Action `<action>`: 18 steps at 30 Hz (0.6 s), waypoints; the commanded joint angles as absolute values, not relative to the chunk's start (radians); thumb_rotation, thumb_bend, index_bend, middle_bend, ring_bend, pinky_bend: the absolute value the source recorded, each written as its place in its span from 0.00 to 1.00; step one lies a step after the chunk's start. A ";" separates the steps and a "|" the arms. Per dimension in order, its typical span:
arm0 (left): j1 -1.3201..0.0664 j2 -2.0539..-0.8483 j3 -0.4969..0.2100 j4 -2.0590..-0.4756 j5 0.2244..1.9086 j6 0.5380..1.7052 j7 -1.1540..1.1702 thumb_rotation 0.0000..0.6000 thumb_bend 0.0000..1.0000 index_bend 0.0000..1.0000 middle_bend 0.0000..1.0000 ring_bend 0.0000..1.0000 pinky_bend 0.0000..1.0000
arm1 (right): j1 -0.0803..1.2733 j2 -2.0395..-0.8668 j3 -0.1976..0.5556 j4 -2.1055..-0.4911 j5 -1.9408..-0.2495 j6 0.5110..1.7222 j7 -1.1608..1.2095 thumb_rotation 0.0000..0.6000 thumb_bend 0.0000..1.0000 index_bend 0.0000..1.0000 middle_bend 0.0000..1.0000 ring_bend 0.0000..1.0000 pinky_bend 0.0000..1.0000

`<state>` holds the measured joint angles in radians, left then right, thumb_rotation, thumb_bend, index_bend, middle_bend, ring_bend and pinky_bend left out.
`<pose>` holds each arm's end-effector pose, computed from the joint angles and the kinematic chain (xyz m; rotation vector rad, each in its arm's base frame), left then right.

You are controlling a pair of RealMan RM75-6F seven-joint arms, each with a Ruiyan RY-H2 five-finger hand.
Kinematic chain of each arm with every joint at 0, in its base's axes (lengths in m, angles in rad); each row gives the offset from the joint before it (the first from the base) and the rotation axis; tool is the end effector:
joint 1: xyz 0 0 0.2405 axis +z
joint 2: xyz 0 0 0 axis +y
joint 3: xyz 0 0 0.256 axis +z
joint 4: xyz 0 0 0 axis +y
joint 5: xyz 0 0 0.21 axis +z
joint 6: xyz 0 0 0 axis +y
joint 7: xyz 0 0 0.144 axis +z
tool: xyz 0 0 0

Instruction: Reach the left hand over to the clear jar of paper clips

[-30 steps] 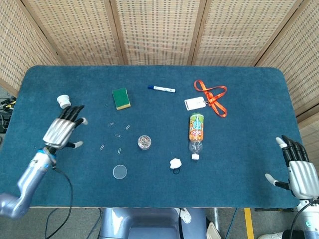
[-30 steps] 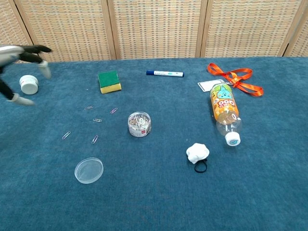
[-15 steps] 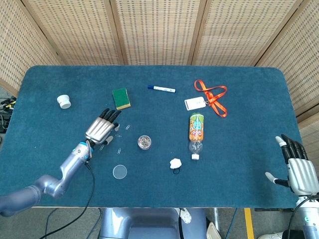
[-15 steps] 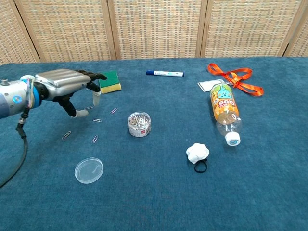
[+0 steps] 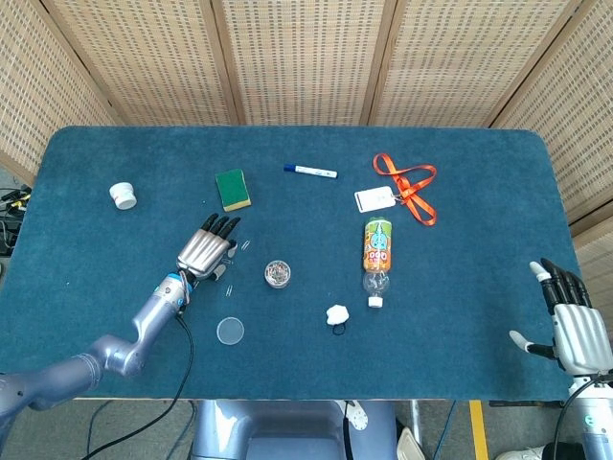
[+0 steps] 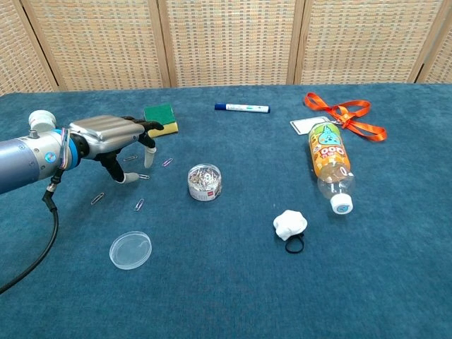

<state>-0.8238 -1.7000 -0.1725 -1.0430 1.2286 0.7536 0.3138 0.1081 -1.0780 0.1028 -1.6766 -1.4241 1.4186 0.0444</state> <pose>-0.1787 0.3921 -0.0504 -1.9992 -0.7293 -0.6821 -0.3053 -0.1980 0.1686 1.3213 -0.9856 0.9412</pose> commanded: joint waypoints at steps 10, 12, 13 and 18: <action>-0.838 -1.746 -0.176 -0.973 1.179 0.741 0.328 1.00 0.36 0.47 0.00 0.00 0.00 | 0.109 -1.077 0.102 -1.674 -1.421 1.416 0.047 1.00 0.00 0.00 0.00 0.00 0.00; -0.840 -1.751 -0.174 -0.966 1.175 0.739 0.328 1.00 0.36 0.47 0.00 0.00 0.00 | 0.109 -1.077 0.102 -1.673 -1.420 1.414 0.046 1.00 0.00 0.00 0.00 0.00 0.00; -0.840 -1.753 -0.173 -0.965 1.175 0.740 0.328 1.00 0.36 0.47 0.00 0.00 0.00 | 0.109 -1.077 0.102 -1.673 -1.419 1.414 0.044 1.00 0.00 0.00 0.00 0.00 0.00; -0.844 -1.770 -0.168 -0.951 1.174 0.739 0.326 1.00 0.36 0.47 0.00 0.00 0.00 | 0.109 -1.078 0.100 -1.676 -1.422 1.416 0.040 1.00 0.00 0.00 0.00 0.00 0.00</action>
